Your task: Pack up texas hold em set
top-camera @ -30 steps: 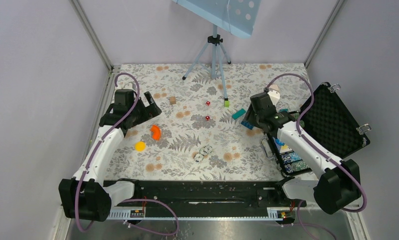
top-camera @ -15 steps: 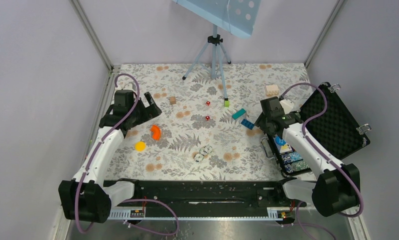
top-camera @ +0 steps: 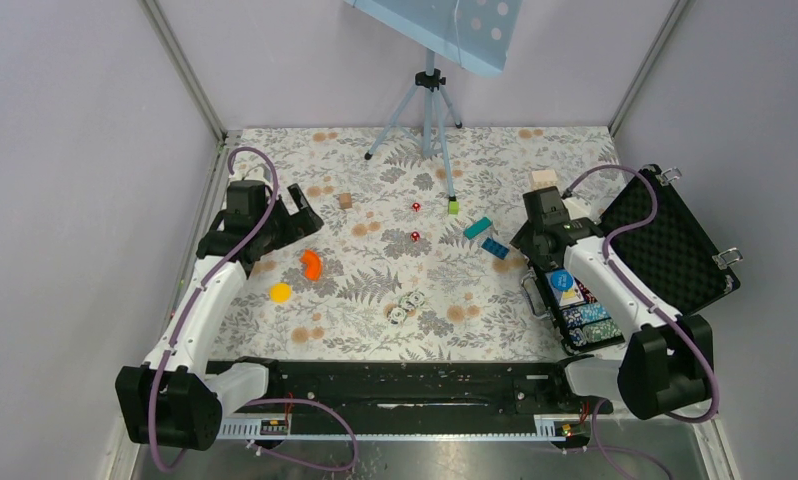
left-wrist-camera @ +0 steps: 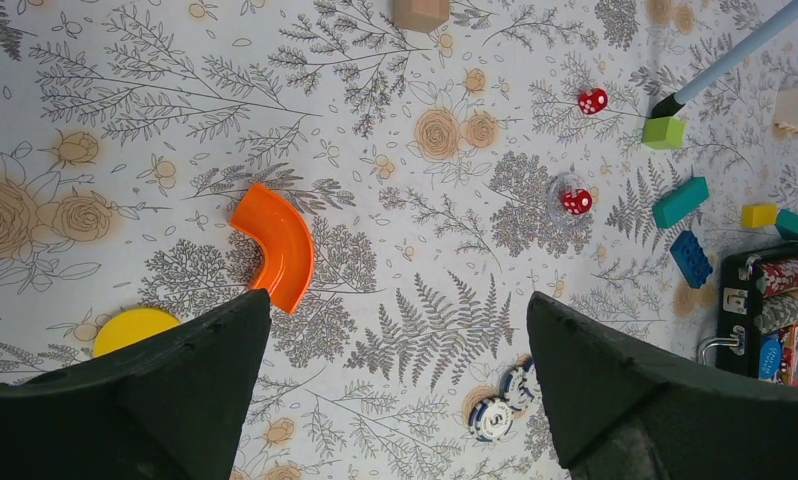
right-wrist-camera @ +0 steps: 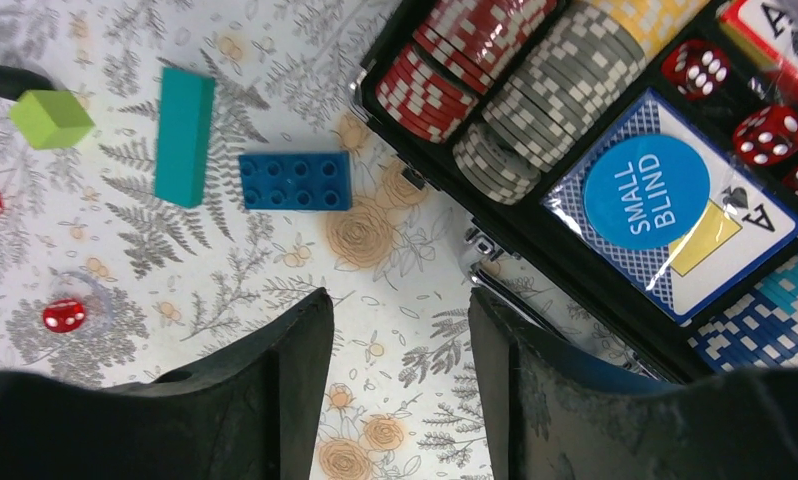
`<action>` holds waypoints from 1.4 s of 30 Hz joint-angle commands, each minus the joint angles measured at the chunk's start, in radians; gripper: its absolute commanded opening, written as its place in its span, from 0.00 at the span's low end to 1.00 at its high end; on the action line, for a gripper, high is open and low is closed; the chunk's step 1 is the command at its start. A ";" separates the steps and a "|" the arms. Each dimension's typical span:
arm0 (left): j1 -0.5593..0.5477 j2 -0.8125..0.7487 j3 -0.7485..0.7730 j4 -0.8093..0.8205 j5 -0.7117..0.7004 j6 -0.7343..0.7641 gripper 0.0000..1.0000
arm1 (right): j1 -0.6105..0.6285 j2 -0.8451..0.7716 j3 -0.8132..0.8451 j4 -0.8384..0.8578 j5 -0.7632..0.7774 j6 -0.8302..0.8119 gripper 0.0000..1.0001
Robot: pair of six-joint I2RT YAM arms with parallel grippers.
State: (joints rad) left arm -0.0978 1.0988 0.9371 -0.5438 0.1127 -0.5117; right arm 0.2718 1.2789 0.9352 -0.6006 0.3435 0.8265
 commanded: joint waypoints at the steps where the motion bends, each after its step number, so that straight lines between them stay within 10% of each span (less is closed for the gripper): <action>1: 0.004 -0.015 -0.010 0.047 0.028 0.013 0.99 | -0.003 0.018 -0.033 0.000 -0.030 0.057 0.59; 28: 0.005 -0.011 -0.012 0.039 0.039 0.026 0.99 | 0.353 0.635 0.610 0.008 -0.201 -0.082 0.56; 42: 0.005 -0.009 -0.011 0.040 0.046 0.024 0.99 | 0.343 0.618 0.614 -0.054 -0.062 -0.021 0.57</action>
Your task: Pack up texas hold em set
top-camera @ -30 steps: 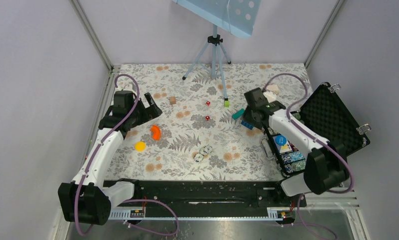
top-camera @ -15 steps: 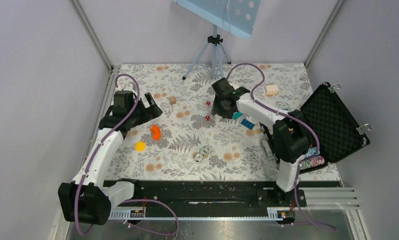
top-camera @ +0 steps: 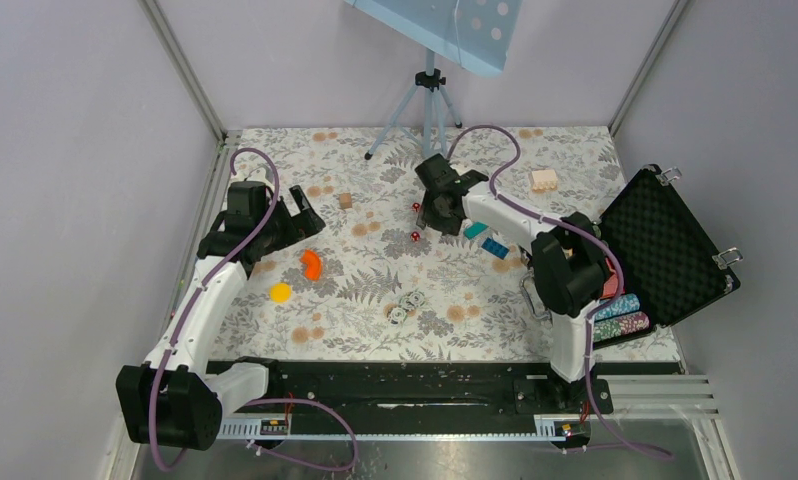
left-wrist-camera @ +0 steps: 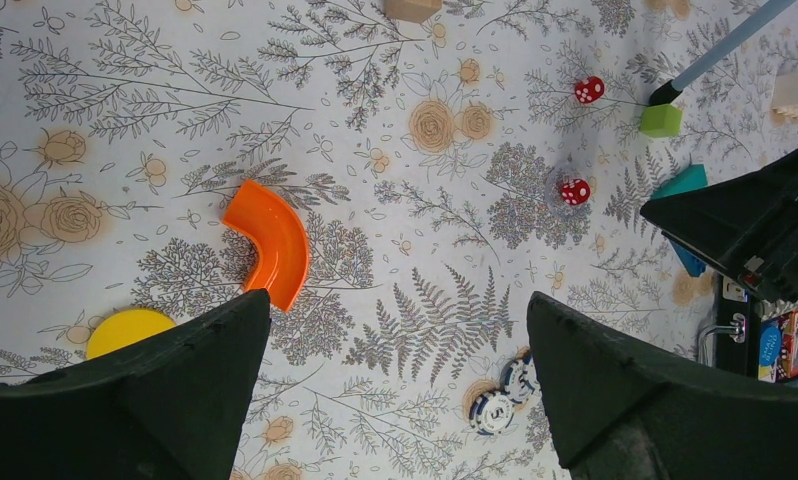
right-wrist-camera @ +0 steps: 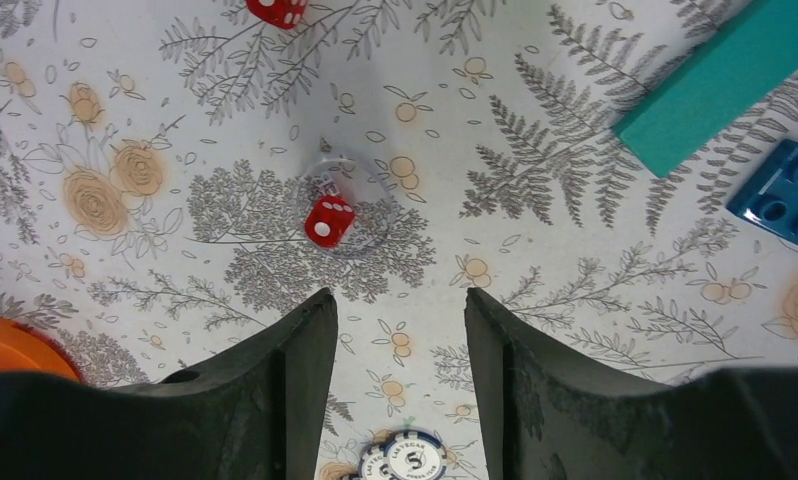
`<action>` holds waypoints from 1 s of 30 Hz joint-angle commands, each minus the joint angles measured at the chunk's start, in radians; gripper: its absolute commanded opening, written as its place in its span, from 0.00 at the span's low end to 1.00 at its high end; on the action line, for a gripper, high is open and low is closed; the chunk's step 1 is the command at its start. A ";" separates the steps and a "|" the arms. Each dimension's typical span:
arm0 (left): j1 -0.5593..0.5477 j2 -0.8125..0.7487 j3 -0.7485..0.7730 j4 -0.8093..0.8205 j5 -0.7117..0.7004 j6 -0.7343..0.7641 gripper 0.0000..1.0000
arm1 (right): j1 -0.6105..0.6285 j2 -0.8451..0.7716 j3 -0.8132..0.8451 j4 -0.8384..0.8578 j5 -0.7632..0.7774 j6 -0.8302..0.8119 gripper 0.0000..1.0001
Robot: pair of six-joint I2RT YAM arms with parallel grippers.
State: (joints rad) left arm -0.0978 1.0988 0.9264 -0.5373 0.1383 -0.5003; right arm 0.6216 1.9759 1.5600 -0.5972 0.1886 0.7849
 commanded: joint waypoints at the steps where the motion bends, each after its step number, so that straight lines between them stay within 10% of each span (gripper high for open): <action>1: 0.005 -0.004 0.002 0.033 0.023 0.012 0.99 | -0.017 -0.096 -0.030 -0.064 0.094 0.023 0.57; 30: 0.006 -0.016 0.006 -0.053 -0.215 -0.005 0.99 | 0.008 -0.282 -0.161 0.010 0.067 -0.138 0.62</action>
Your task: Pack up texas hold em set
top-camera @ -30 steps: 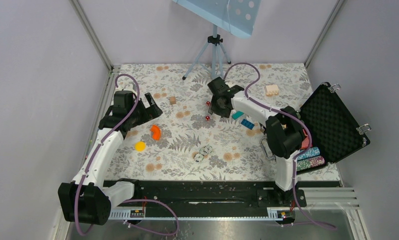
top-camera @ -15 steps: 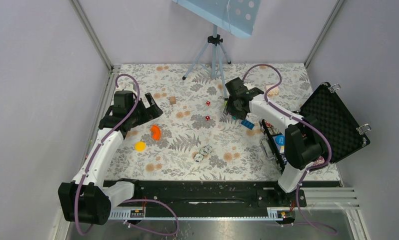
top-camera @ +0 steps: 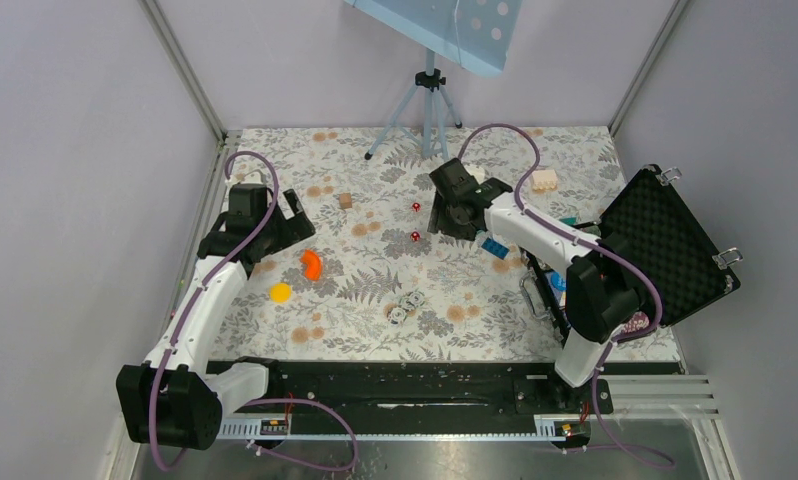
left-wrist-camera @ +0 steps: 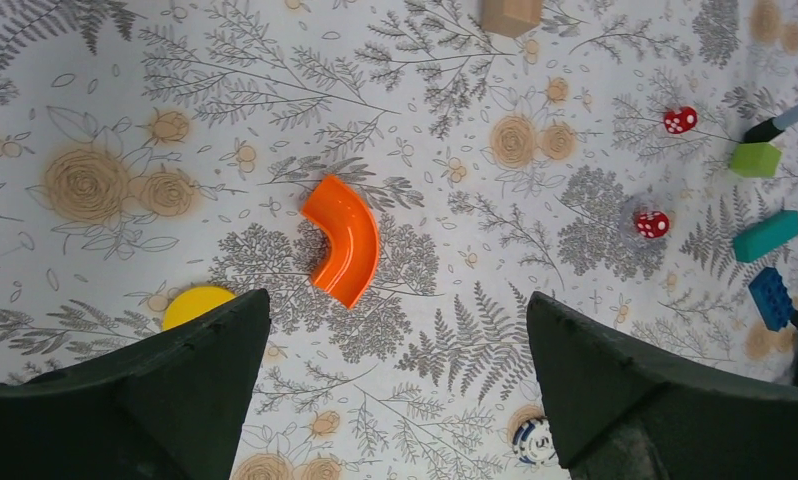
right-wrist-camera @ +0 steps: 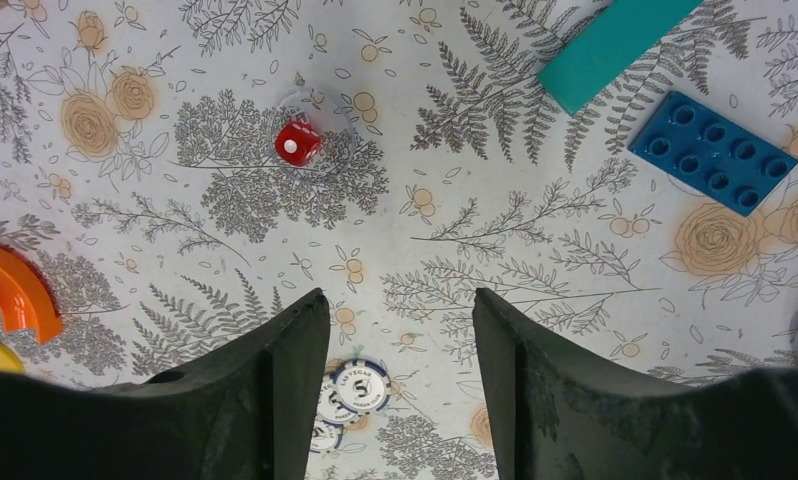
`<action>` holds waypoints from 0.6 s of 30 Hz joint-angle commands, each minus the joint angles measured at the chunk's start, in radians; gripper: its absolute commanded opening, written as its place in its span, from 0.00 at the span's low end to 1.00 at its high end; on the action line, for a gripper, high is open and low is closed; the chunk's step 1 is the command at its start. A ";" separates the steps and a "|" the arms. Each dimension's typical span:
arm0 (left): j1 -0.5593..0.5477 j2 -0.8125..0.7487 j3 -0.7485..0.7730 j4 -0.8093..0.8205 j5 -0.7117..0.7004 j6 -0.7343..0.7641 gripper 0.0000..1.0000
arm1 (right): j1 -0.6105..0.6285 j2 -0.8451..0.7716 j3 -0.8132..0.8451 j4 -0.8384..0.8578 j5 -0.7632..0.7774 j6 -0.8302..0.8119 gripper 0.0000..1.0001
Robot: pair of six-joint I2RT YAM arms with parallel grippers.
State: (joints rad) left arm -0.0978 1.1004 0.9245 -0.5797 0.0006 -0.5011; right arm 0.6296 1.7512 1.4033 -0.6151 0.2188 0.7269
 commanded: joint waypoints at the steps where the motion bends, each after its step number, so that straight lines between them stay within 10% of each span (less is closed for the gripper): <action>1: 0.005 -0.012 0.016 -0.019 -0.072 -0.012 0.99 | -0.022 -0.072 -0.016 0.030 0.033 -0.103 0.64; 8: 0.007 -0.007 0.026 -0.037 -0.078 -0.071 0.99 | -0.311 -0.283 -0.260 0.099 -0.090 -0.069 0.66; 18: 0.096 0.042 0.063 -0.089 -0.018 -0.102 0.99 | -0.343 -0.388 -0.433 0.197 -0.156 0.001 0.64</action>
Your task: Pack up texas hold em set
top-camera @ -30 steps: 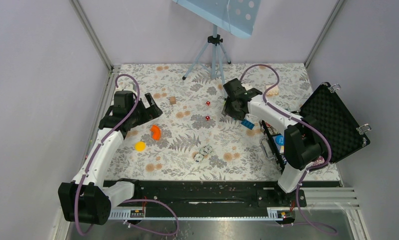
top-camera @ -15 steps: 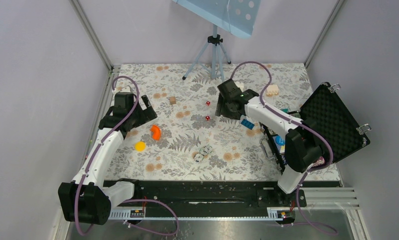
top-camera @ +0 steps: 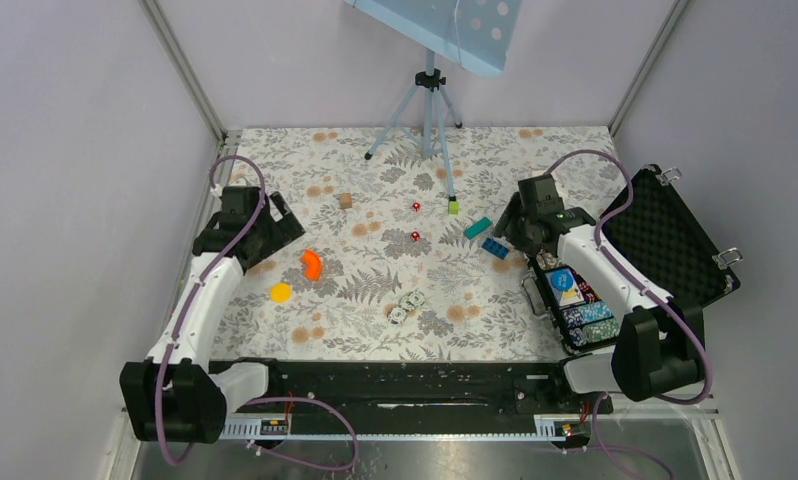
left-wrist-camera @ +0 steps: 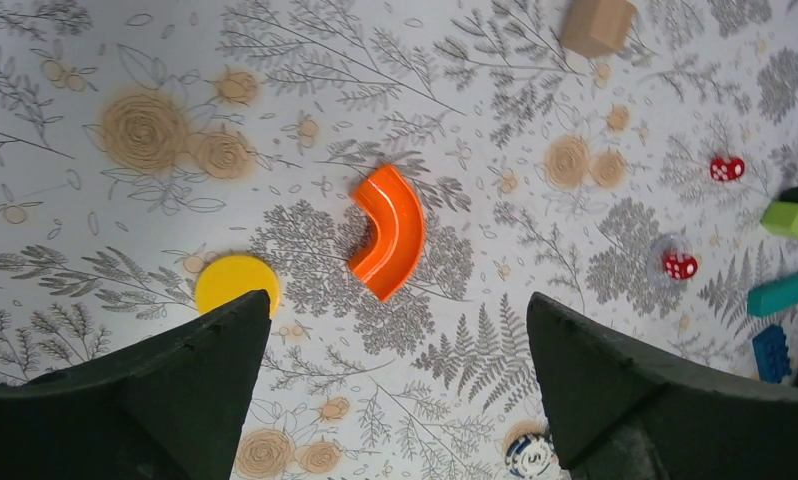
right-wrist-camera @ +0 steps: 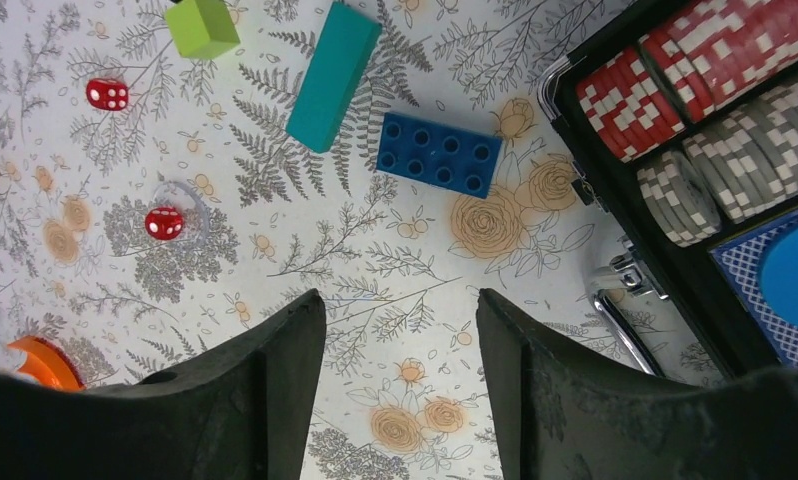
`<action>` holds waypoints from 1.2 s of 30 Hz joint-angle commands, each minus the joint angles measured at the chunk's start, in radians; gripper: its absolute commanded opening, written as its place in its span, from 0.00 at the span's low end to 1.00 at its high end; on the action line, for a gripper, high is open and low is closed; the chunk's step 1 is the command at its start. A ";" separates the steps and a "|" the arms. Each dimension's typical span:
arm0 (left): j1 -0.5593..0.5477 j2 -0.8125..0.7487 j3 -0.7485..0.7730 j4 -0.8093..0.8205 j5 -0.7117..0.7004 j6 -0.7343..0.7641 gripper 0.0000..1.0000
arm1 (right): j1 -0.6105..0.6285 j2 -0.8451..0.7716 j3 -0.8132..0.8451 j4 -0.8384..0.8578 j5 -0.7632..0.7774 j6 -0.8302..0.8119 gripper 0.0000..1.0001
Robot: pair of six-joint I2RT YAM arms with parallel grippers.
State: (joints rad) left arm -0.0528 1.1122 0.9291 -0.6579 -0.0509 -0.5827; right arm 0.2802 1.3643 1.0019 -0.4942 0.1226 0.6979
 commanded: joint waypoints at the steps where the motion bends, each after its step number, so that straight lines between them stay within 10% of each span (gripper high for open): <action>1: 0.078 0.042 0.070 -0.019 0.032 -0.017 0.99 | 0.005 0.003 -0.032 0.076 -0.067 0.024 0.64; 36: 0.058 0.113 -0.144 -0.050 -0.253 -0.306 0.99 | 0.006 -0.059 -0.098 0.146 -0.162 -0.061 0.61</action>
State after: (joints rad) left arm 0.0059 1.1976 0.7773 -0.7647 -0.2741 -0.8726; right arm 0.2813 1.3525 0.9051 -0.3534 -0.0296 0.6647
